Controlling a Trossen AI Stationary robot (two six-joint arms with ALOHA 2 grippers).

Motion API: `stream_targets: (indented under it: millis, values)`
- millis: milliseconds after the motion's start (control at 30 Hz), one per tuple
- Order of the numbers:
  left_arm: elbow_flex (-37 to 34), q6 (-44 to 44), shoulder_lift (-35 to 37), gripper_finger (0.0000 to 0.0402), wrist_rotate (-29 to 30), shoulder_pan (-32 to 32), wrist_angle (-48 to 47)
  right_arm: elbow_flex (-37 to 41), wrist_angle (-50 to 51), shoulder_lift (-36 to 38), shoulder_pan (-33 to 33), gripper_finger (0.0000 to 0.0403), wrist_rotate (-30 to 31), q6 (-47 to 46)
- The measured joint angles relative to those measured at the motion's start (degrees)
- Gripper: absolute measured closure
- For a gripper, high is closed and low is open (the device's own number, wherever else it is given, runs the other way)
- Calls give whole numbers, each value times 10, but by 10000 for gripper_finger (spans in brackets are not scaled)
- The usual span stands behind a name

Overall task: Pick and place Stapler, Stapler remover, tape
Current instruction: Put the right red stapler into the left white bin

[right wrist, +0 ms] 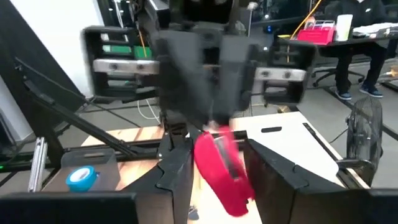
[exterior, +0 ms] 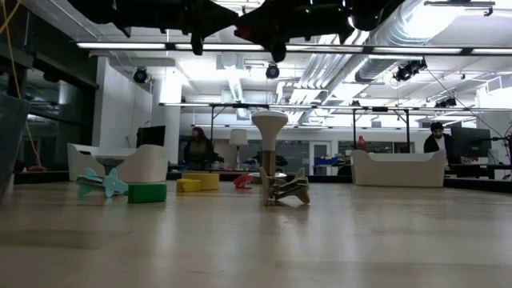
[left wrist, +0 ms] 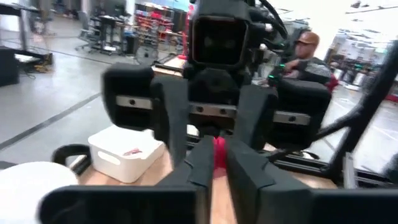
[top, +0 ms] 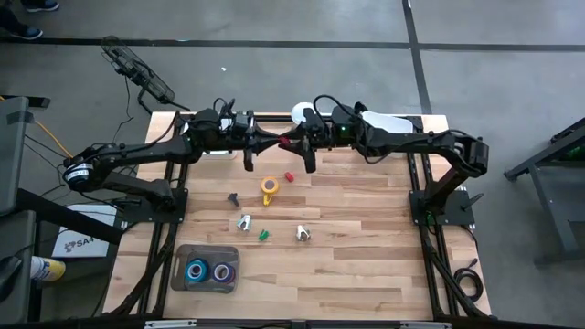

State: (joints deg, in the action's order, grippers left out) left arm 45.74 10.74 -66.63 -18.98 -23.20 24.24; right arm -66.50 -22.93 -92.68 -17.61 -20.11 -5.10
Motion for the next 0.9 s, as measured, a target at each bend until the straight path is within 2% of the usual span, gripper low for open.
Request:
stream_targets:
  millis: [100,900]
  values:
    - [0,0,0,400,2,-1,-4,0,-2,0,1,271,1,0]
    - [-1,0,0,401,-4,0,-4,0,-4,0,1,269,0,-2]
